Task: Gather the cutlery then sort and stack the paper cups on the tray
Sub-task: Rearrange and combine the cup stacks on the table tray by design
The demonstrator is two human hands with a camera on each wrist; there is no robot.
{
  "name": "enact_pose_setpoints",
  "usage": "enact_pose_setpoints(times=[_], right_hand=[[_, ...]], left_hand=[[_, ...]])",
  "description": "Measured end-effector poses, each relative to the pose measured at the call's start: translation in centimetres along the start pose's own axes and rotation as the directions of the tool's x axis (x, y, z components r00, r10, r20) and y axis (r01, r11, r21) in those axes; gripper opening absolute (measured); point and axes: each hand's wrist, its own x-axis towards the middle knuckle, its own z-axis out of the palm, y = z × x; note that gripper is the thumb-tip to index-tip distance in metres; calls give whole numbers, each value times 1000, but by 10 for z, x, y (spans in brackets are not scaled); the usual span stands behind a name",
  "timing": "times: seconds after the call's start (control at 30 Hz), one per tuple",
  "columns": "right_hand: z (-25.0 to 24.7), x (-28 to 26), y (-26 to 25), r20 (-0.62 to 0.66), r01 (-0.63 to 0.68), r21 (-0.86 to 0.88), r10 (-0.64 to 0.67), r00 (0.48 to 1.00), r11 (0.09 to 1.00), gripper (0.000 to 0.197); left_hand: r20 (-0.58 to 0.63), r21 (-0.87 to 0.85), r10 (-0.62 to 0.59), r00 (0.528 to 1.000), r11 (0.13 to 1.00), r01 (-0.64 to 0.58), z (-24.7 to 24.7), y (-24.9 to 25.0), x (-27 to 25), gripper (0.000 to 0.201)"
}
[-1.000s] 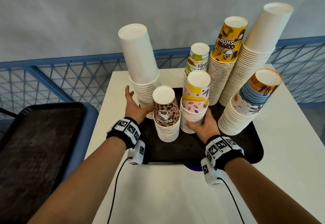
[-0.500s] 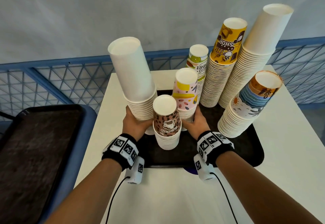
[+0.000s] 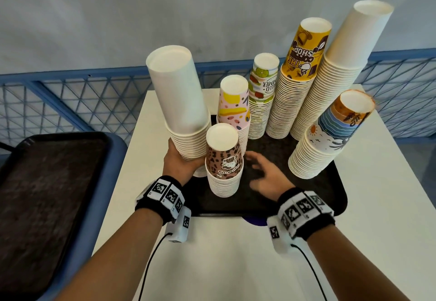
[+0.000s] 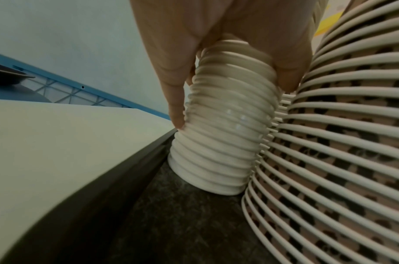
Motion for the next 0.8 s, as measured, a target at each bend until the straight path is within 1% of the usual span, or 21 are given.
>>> enact_pose_setpoints(times=[0.03,0.07,0.1,0.17,0.23,0.3,0.37,0.43,0.53,0.63,0.73,0.8], right_hand=[[6,-10,-2,56,54,-2,-53,997,999,87],[15,-16,-5,78,110,19,-112,991,994,92],[23,-18,-8,62,134,50,-137,989,990,94],[37,-20,-16,-27,94,116,-91,995,989,97],[43,-21,-21,-126,35,118,-20,992,992,92],[39,-24,-18,-200,12,120,12,980,993,89],[29,-31,-14,-240,-15,127,46,970,992,88],[18,-38,-7,-215,-39,91,58,975,995,86],[8,-46,2,-137,-33,30,37,990,999,86],[7,-49,3,-141,-30,49,37,989,998,85],[12,-49,4,-135,-19,76,29,990,997,86],[18,-49,3,-127,-10,84,21,992,996,87]], left_hand=[[-2,-4,0,1000,1000,0,0,1,-2,109],[-1,-5,0,1000,1000,0,1,1,-4,109],[2,-3,-1,1000,1000,1,1,2,-6,109],[9,-4,-11,1000,1000,11,2,4,-10,109],[12,-10,-23,1000,1000,23,2,4,-15,109],[18,-6,-25,1000,1000,26,3,1,-19,105],[34,10,-16,999,1000,16,8,-1,-25,103],[56,1,12,998,1000,-12,17,1,-32,100],[122,-86,69,990,995,-59,33,10,-39,101],[170,-148,91,981,987,-66,42,18,-38,102],[239,-87,43,970,996,-22,38,17,-31,119],[310,-41,4,951,999,9,30,9,-30,124]])
